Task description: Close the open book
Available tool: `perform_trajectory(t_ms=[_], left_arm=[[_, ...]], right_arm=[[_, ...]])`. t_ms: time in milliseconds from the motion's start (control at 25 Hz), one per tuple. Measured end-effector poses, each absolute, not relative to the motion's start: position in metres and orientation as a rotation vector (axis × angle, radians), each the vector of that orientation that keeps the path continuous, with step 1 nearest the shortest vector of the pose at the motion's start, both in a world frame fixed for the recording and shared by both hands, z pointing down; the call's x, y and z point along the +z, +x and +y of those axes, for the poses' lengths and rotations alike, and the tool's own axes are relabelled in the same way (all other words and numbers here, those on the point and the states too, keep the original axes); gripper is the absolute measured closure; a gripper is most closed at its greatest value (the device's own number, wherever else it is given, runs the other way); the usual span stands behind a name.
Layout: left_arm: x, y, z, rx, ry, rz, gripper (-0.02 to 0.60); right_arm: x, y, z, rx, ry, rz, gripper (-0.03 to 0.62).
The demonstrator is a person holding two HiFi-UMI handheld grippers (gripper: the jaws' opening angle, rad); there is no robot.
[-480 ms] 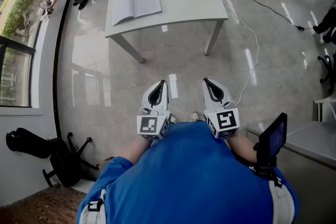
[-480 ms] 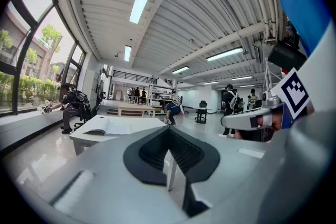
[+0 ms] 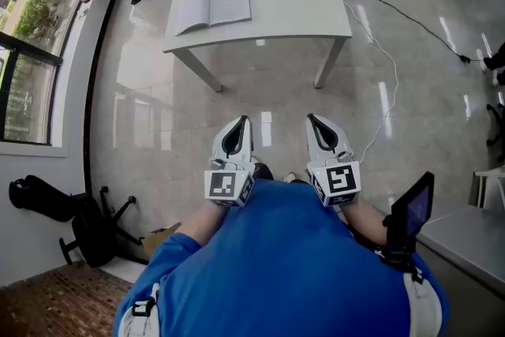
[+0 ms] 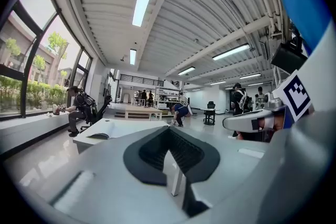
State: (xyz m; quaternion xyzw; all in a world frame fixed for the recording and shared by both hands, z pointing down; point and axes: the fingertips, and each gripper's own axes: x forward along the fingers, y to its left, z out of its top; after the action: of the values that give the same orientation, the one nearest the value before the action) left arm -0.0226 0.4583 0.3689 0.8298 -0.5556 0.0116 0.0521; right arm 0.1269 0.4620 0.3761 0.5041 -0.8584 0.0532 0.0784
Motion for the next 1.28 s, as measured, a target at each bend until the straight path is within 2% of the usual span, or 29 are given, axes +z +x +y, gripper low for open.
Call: perform_trajectory(t_ms=[360,920,1280], left_arm=[[0.382,-0.003,0.361,0.043,2.498,-1.717,0.575],[0.381,-0.104,0.198,0.004,2.496,-1.651,0.575],[0.386,-0.147,0.128,0.003,2.505,-1.601,0.575]], right_arm=[[0.388,0.149,0.363,0.151,1.487,-2.567,0.592],[0.379,0.060,0.207,0.087,1.537,-2.459,0.592],[0.383,0.018,0.137,0.101,1.580,-2.421,0.591]])
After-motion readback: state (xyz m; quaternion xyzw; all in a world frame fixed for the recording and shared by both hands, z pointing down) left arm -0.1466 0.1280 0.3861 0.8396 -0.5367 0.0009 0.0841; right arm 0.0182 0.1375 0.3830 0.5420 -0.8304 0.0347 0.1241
